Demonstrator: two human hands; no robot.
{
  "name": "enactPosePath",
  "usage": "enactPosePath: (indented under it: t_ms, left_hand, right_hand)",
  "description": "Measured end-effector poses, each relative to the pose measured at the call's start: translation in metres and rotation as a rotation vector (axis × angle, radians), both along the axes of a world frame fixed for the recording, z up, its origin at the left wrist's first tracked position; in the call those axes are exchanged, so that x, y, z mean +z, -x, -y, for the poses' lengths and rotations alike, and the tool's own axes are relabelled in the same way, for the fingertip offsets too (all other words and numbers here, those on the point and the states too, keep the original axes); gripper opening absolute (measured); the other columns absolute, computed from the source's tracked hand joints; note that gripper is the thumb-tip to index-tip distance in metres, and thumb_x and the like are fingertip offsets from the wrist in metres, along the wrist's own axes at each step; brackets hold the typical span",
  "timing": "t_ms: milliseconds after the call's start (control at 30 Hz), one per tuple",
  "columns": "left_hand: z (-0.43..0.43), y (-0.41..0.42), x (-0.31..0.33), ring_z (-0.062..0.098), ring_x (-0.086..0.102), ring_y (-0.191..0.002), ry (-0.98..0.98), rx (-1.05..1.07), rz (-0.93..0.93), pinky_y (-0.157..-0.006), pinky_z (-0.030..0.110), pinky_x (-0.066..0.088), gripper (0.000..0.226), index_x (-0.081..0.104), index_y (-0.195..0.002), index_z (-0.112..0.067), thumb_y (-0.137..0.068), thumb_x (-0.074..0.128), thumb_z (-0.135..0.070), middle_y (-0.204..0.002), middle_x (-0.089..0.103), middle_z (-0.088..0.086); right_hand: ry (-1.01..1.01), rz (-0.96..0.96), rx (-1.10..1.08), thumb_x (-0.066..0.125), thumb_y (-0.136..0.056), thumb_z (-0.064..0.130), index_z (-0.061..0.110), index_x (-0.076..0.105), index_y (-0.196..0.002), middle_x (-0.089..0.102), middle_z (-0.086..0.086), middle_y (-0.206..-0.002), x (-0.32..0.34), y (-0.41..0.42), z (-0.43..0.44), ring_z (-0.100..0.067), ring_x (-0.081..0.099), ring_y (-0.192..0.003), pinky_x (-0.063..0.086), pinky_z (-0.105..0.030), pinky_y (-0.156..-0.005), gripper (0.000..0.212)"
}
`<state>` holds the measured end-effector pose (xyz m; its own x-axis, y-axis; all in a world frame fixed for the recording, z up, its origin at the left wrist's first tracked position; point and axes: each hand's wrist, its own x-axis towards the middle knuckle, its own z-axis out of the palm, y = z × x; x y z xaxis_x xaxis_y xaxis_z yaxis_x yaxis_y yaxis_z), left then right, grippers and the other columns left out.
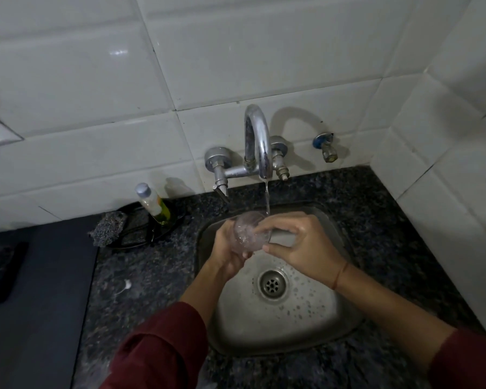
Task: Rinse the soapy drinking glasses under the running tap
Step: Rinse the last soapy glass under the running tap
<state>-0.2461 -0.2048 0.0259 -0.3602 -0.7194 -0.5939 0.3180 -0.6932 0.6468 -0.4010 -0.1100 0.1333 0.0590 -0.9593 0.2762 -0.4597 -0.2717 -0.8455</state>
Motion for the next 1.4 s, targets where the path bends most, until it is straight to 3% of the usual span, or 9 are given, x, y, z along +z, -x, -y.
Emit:
enactPosePath:
  t_ms: [267, 400, 533, 700, 800, 900, 1133, 1300, 1400]
  left_hand:
    - [-0.006, 0.015, 0.003, 0.02, 0.061, -0.054, -0.086, -0.042, -0.049, -0.039, 0.024, 0.044, 0.033, 0.067, -0.105, -0.005, -0.103, 0.042, -0.026, -0.078, 0.069, 0.011]
    - [-0.008, 0.021, 0.007, 0.025, 0.064, -0.083, -0.068, -0.19, -0.029, -0.071, 0.034, 0.051, 0.039, 0.071, -0.119, -0.004, -0.102, 0.046, -0.029, -0.107, 0.069, 0.015]
    - [-0.011, 0.015, 0.006, 0.034, 0.067, -0.11, -0.061, -0.339, 0.133, -0.096, 0.044, 0.051, 0.041, 0.072, -0.12, -0.006, -0.096, 0.047, -0.029, -0.121, 0.071, 0.018]
    - [-0.011, -0.004, 0.012, 0.022, 0.07, -0.085, -0.047, -0.373, 0.194, -0.081, 0.035, 0.054, 0.042, 0.069, -0.115, -0.006, -0.107, 0.037, -0.032, -0.102, 0.073, 0.013]
    - [-0.012, -0.01, 0.021, 0.023, 0.071, -0.096, -0.008, -0.397, 0.189, -0.088, 0.036, 0.052, 0.047, 0.069, -0.121, -0.004, -0.108, 0.035, -0.034, -0.113, 0.074, 0.013]
    - [-0.011, -0.008, 0.026, 0.029, 0.064, -0.111, 0.011, -0.373, 0.158, -0.096, 0.042, 0.049, 0.05, 0.065, -0.129, -0.003, -0.106, 0.037, -0.037, -0.126, 0.067, 0.016]
    - [-0.014, 0.012, 0.041, 0.024, 0.066, -0.113, 0.138, -0.338, 0.082, -0.107, 0.045, 0.046, 0.038, 0.07, -0.12, -0.008, -0.106, 0.041, -0.029, -0.122, 0.072, 0.008]
    - [-0.018, 0.022, 0.042, 0.024, 0.066, -0.11, 0.289, -0.296, 0.09, -0.093, 0.039, 0.055, 0.033, 0.067, -0.123, -0.004, -0.104, 0.047, -0.022, -0.126, 0.07, 0.01]
    - [-0.021, 0.029, 0.039, 0.028, 0.068, -0.099, 0.368, -0.173, 0.183, -0.083, 0.042, 0.055, 0.031, 0.071, -0.112, -0.003, -0.104, 0.045, -0.018, -0.11, 0.072, 0.015]
  right_hand:
    - [0.095, -0.147, -0.062, 0.088, -0.067, 0.014, 0.016, 0.067, -0.122, 0.061, 0.003, -0.128, -0.025, 0.011, 0.006, -0.017, 0.049, -0.127, 0.042, -0.027, -0.106, 0.058]
    - [-0.172, 0.165, -0.092, 0.094, -0.064, 0.022, 0.027, 0.048, -0.136, 0.055, 0.007, -0.13, -0.042, 0.001, 0.006, -0.007, 0.055, -0.121, 0.047, -0.018, -0.098, 0.086]
    - [-0.198, 0.344, -0.286, 0.091, -0.067, 0.018, 0.028, 0.054, -0.126, 0.064, 0.012, -0.115, -0.064, -0.008, 0.013, -0.005, 0.063, -0.105, 0.053, -0.022, -0.089, 0.07]
    - [-0.496, 0.621, -0.402, 0.088, -0.067, 0.035, 0.027, 0.067, -0.104, 0.071, 0.0, -0.112, -0.099, -0.008, 0.023, -0.019, 0.068, -0.105, 0.059, -0.038, -0.085, 0.043]
    - [-0.725, 0.954, -0.567, 0.085, -0.074, 0.03, 0.01, 0.072, -0.103, 0.075, -0.017, -0.104, -0.111, -0.012, 0.025, -0.031, 0.074, -0.089, 0.06, -0.037, -0.065, 0.037]
    - [-0.893, 1.152, -0.595, 0.078, -0.08, 0.035, 0.004, 0.071, -0.112, 0.075, -0.02, -0.104, -0.124, -0.009, 0.023, -0.032, 0.073, -0.085, 0.059, -0.038, -0.064, 0.045]
    - [-0.878, 1.347, -0.523, 0.058, -0.092, 0.044, 0.003, 0.065, -0.126, 0.074, -0.015, -0.1, -0.121, 0.001, 0.025, -0.026, 0.071, -0.084, 0.059, -0.036, -0.069, 0.053]
    - [-0.797, 1.413, -0.523, 0.059, -0.092, 0.041, 0.0, 0.061, -0.132, 0.071, -0.018, -0.109, -0.115, 0.008, 0.025, -0.028, 0.071, -0.086, 0.06, -0.035, -0.064, 0.057]
    - [-0.737, 1.388, -0.638, 0.07, -0.085, 0.037, 0.003, 0.065, -0.125, 0.072, -0.019, -0.114, -0.109, 0.006, 0.029, -0.033, 0.073, -0.096, 0.06, -0.038, -0.066, 0.053]
